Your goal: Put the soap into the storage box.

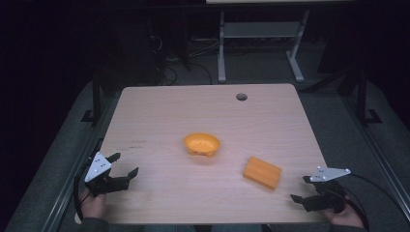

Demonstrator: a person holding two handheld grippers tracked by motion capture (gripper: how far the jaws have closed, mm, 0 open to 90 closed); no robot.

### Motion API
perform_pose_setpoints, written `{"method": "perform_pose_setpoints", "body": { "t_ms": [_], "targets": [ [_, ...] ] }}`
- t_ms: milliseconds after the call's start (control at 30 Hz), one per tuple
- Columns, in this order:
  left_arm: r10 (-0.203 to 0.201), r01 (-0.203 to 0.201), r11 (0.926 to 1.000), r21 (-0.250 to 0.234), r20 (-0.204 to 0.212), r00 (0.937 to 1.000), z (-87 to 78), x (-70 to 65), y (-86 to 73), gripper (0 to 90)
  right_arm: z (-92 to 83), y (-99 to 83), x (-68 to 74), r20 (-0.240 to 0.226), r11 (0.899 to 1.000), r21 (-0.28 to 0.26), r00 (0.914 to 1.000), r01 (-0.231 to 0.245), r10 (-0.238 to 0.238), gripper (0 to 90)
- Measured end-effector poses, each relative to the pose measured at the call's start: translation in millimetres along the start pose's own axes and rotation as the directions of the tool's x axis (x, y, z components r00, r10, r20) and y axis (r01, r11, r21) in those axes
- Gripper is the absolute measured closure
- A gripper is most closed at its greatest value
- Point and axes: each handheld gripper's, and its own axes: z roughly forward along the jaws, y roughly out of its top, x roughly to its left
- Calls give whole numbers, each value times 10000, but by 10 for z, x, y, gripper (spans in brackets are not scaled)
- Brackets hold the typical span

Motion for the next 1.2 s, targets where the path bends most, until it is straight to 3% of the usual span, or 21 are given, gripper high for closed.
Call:
{"method": "perform_pose_setpoints", "body": {
  "t_ms": [367, 667, 933, 1167, 1200],
  "targets": [
    [13, -13, 10000, 10, -31, 10000, -6, -1, -2, 139, 42, 89, 48, 83, 9989, 411, 9997, 229, -233, 151],
    [-3, 3, 10000, 4, -35, 10000, -3, -5, -3, 139, 141, 288, 99, -241, 9929, 947, 9972, 723, -703, 157],
    [-10, 10, 10000, -13, -41, 10000, -8, -4, -2, 139, 157, 369, 113, -377, 9903, 1109, 9961, 835, -797, 157],
    [17, -17, 10000, -40, -59, 10000, -12, 0, -2, 139, 151, 520, 131, -478, 9826, 1358, 9915, 1267, -1212, 156],
    [-1, 0, 10000, -35, -59, 10000, -13, 2, -2, 139, 172, 575, 138, -539, 9777, 1512, 9888, 1460, -1393, 157]
  ]
}}
